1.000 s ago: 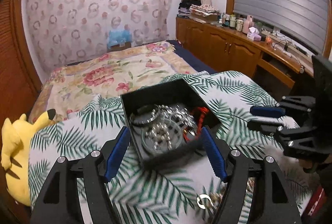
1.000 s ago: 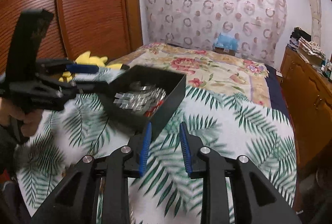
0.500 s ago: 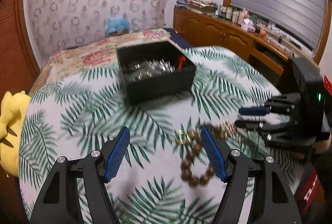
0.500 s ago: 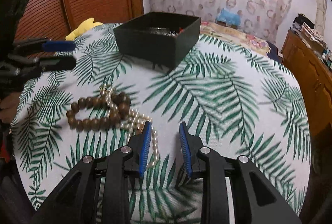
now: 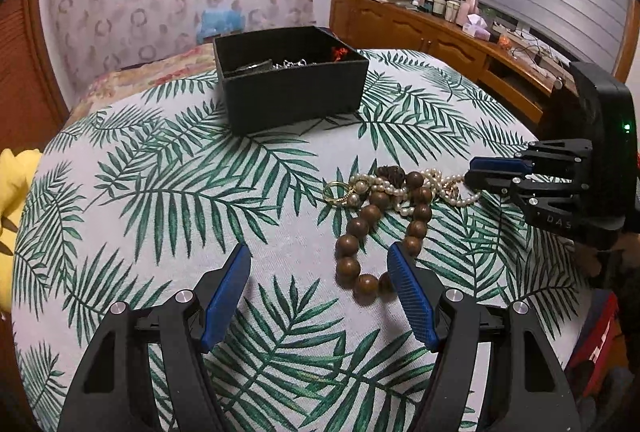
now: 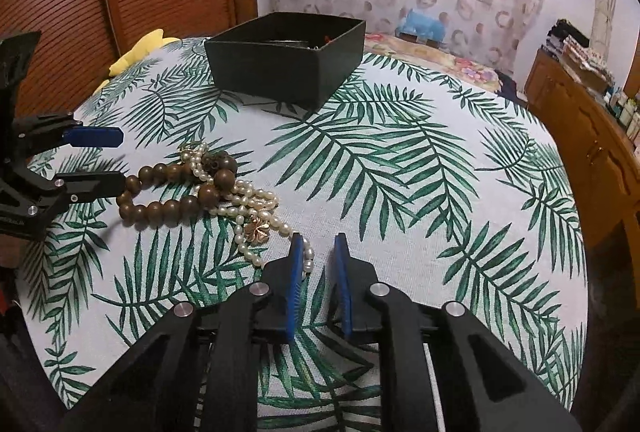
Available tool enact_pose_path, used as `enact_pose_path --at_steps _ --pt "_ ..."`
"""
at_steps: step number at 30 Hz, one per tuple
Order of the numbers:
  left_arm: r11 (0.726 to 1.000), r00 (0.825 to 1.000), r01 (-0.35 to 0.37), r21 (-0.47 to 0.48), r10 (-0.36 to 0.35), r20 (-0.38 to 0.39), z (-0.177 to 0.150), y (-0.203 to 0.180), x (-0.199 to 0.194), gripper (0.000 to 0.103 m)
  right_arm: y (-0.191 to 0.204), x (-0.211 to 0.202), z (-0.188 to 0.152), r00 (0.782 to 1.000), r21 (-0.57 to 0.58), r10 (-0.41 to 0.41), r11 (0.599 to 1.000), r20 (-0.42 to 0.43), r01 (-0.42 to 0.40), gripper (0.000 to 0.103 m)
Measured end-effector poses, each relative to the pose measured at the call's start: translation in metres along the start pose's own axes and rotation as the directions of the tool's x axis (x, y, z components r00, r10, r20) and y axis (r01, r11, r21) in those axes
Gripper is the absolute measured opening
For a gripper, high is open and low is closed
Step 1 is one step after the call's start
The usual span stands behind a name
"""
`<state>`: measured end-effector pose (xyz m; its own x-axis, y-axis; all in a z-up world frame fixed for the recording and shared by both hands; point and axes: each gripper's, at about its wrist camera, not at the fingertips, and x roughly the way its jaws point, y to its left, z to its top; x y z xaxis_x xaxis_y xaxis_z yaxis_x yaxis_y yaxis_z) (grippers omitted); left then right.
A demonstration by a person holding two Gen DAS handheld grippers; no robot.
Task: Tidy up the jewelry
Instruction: 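Open the left tool and move both tools back over the pile, then grasp the brown wooden bead bracelet with the left tool while the right tool lifts the pearl strand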
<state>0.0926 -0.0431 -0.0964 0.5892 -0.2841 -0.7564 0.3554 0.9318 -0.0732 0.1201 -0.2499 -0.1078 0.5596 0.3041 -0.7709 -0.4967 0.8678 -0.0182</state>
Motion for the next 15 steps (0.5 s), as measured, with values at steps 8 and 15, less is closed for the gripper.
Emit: enact_pose_path --at_steps 8,15 --pt "1.000 1.000 0.015 -0.006 -0.015 -0.005 -0.003 -0.002 0.004 0.068 0.010 -0.014 0.013 0.999 -0.055 -0.027 0.998 0.046 0.030 0.005" --pt "1.000 1.000 0.008 -0.011 -0.008 0.002 0.000 -0.002 0.003 0.068 0.004 -0.058 0.051 0.981 -0.052 -0.051 0.997 0.187 0.062 0.005"
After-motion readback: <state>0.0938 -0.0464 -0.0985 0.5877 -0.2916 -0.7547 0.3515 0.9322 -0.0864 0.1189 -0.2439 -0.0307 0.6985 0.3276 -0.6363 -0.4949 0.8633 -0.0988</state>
